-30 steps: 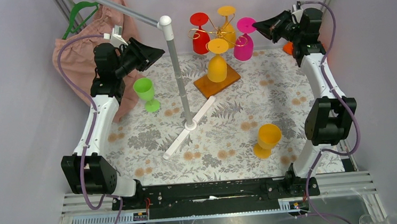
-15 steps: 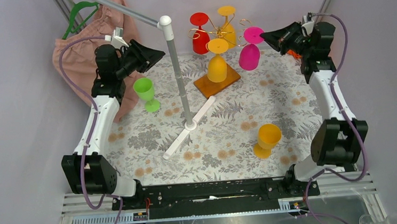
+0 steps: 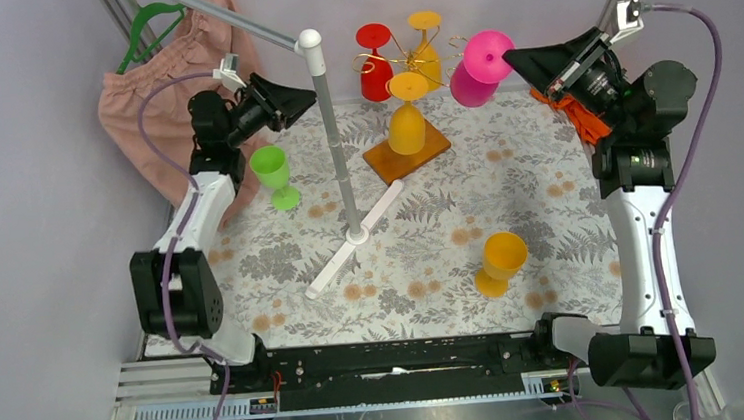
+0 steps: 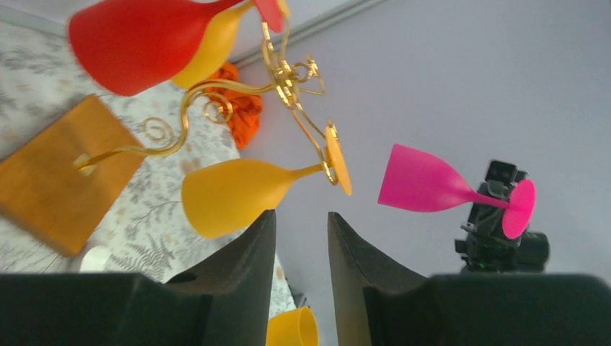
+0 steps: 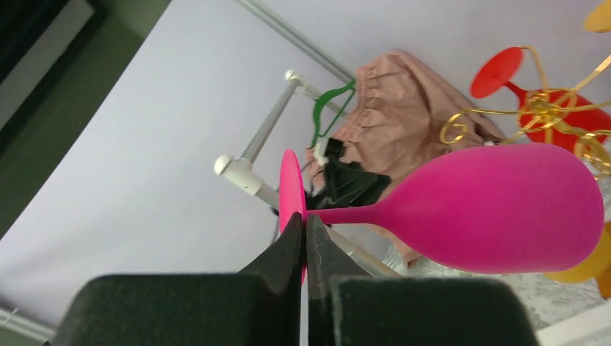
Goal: Take the wine glass off the wine glass rack
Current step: Pick up the wine glass from the wine rack, then place the wine glass at the center of the board.
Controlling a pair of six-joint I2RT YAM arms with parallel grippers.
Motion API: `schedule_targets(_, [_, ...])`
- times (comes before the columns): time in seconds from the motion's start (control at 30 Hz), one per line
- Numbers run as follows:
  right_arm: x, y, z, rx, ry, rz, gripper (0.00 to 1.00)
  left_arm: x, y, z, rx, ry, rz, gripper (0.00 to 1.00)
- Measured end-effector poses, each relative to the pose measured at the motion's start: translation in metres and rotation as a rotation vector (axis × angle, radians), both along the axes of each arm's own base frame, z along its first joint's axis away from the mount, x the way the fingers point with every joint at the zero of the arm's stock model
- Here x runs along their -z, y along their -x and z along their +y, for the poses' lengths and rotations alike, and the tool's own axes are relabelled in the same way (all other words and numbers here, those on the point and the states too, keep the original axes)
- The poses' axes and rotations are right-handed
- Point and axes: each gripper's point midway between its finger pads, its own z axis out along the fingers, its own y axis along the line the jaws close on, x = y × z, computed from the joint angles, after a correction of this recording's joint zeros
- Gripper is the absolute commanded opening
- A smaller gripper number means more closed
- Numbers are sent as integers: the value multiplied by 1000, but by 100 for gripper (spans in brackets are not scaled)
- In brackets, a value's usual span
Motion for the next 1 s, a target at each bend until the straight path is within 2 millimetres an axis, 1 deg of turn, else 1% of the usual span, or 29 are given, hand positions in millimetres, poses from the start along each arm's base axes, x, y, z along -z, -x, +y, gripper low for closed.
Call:
schedule_targets(0.13, [-17, 3, 15, -77, -43, -52, 0, -11, -12, -9, 109, 178, -46, 41])
schedule_targets(0.23, [-31, -2, 37, -167, -84, -82, 0, -23, -20, -10, 195, 325, -99, 41])
schedule_targets(0.3, [-39, -6, 54, -234, -109, -102, 0, -25, -23, -9, 237, 387, -105, 43])
schedule_targets(0.33, [-43, -9, 64, -272, -124, -112, 0, -25, -24, -9, 253, 408, -104, 43])
schedule_targets(0.4, [-47, -17, 77, -323, -148, -121, 0, -29, -22, -8, 279, 437, -112, 44])
schedule_targets(0.5, [-53, -34, 96, -395, -188, -136, 0, -45, -14, -8, 312, 458, -157, 44])
schedule_targets(0.53, [-54, -39, 100, -412, -200, -140, 0, -53, -9, -7, 325, 460, -187, 44])
schedule_targets(0.63, [-51, -61, 115, -458, -228, -137, 0, -70, 0, -7, 351, 463, -249, 44])
schedule_targets(0.7, [-42, -76, 127, -483, -239, -109, 0, -75, 4, -7, 361, 465, -269, 44])
schedule_targets(0.77, [-31, -86, 135, -499, -246, -75, 0, -76, 5, -7, 365, 467, -272, 44])
schedule_targets(0.87, [-19, -97, 143, -515, -259, -39, 0, -74, 4, -7, 365, 467, -270, 44])
schedule_targets(0.93, [-14, -100, 145, -522, -267, -25, 0, -72, 2, -7, 364, 468, -266, 44])
schedule_targets(1.0, [-14, -102, 146, -531, -276, -22, 0, -68, -1, -7, 362, 469, -259, 44])
